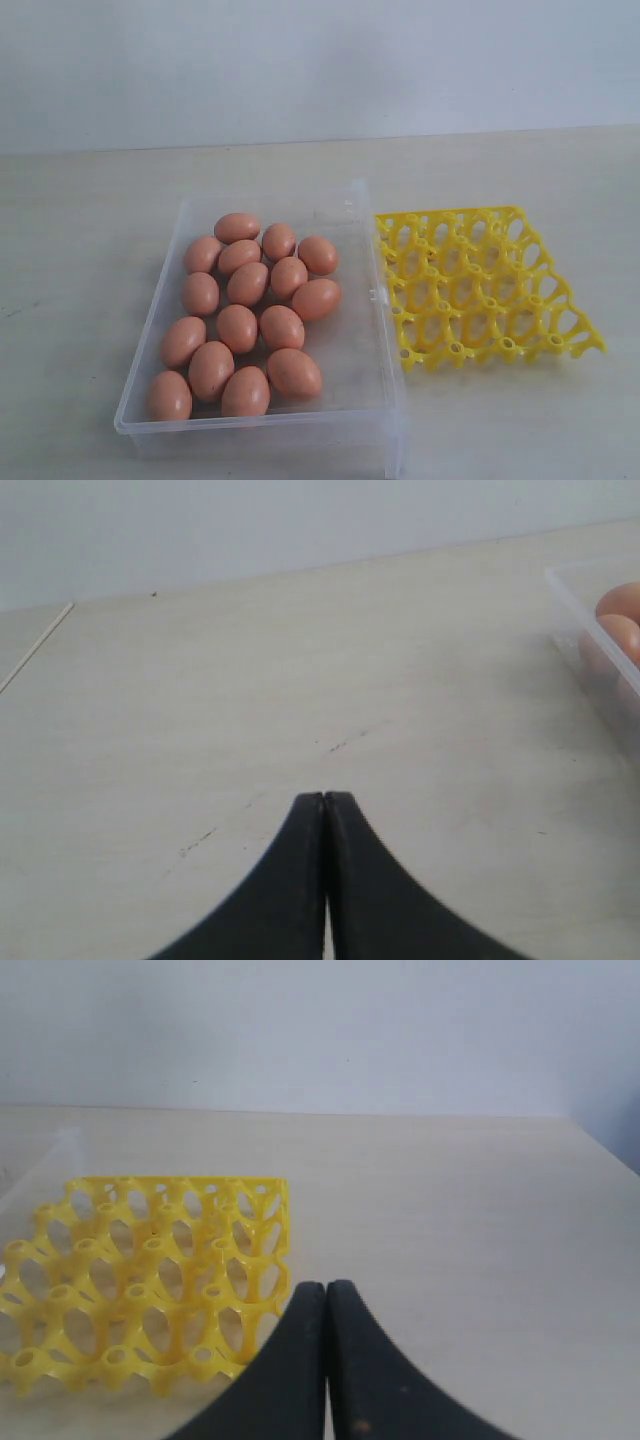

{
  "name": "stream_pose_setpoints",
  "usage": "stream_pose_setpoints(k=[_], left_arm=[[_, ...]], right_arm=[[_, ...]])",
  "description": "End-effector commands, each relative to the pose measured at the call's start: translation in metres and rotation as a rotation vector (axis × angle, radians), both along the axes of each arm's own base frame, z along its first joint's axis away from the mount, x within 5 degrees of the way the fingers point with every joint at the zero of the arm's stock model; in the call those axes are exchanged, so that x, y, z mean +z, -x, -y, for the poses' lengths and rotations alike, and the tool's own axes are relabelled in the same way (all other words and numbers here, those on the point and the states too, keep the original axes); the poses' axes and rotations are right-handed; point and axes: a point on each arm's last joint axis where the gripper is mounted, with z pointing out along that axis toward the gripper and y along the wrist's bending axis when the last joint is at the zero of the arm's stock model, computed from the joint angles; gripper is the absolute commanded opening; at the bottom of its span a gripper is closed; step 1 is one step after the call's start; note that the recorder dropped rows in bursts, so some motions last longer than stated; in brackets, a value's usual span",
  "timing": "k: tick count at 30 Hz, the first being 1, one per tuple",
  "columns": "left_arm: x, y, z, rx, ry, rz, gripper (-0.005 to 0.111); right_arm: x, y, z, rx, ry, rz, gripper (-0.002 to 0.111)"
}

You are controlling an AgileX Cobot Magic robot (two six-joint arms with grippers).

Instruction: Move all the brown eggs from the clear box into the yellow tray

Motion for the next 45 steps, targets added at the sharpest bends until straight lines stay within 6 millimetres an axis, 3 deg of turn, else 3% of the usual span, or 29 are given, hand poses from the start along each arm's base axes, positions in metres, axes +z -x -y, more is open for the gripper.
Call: stream_pose_setpoints(k=[1, 37, 41, 45], left_arm=[[0.002, 0.000, 0.000, 0.003, 0.005, 0.016, 0.000], [0.002, 0.000, 0.000, 0.003, 0.005, 0.016, 0.000], [0.002, 0.000, 0.000, 0.003, 0.005, 0.016, 0.000], [0.002, 0.000, 0.000, 0.003, 0.005, 0.016, 0.000]], right_arm=[[0.000, 0.000, 0.000, -0.004, 0.011, 0.012, 0.000], [0.000, 0.000, 0.000, -0.004, 0.011, 0.012, 0.000], [-0.006, 0.001, 0.001, -0.009, 0.012, -0.057, 0.000], [0.017, 0.005, 0.001, -0.014, 0.014, -0.028, 0.000]])
